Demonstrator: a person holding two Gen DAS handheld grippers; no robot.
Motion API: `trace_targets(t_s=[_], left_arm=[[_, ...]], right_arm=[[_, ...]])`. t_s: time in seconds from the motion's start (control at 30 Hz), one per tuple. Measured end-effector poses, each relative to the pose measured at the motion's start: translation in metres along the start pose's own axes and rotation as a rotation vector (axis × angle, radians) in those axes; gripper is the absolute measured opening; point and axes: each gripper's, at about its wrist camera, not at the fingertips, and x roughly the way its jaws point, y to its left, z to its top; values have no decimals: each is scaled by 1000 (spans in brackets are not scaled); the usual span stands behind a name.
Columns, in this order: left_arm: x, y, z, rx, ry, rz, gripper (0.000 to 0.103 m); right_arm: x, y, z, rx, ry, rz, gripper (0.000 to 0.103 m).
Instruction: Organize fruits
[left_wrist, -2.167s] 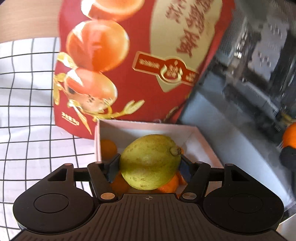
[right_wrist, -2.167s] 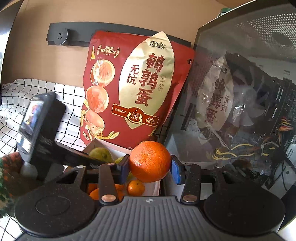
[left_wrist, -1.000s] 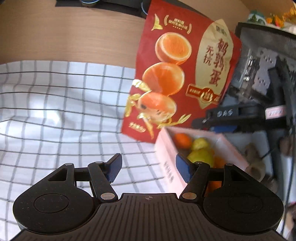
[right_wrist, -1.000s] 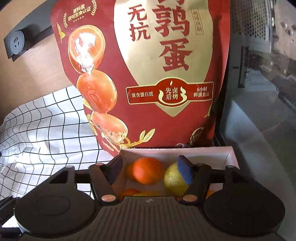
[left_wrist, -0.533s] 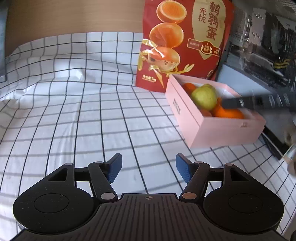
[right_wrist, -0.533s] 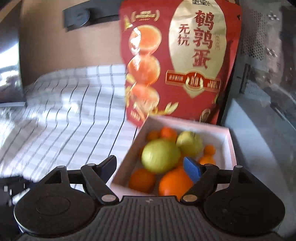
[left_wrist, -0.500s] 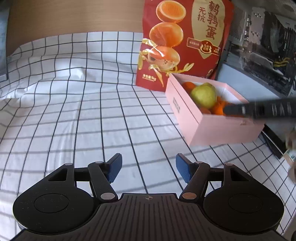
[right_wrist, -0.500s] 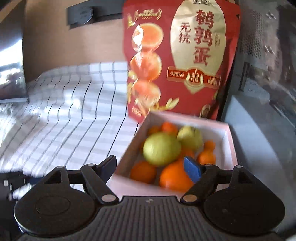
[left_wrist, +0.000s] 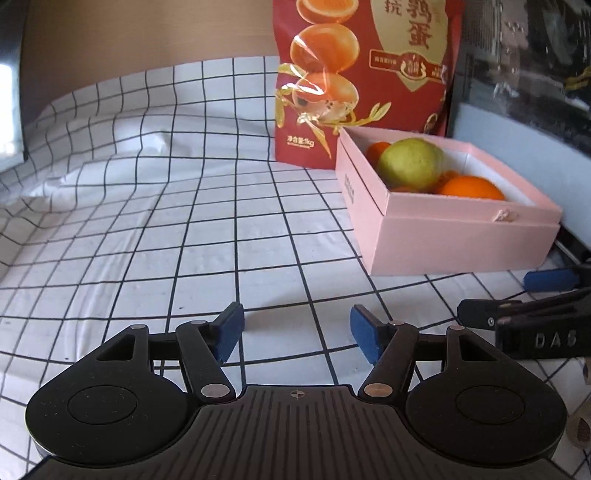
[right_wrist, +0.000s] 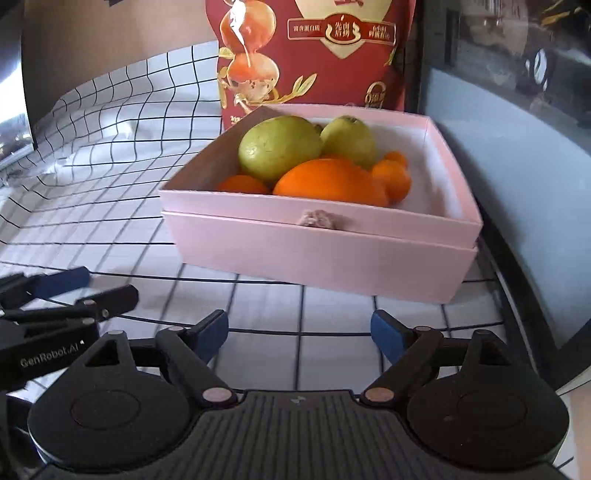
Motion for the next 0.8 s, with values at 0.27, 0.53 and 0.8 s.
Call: trace_targets(t_s=[0.27,0.53,0.8], left_arm=[[3,-5,2,-12,0,17,68],[4,-6,3,-7,0,13,69],[6,-6,4,-2,0,6,69]], right_arm=[[10,-5,1,57,-12,-103,103],[9,2,-7,90,-57,-146,103],[9,2,-9,93,-74,-151,103]])
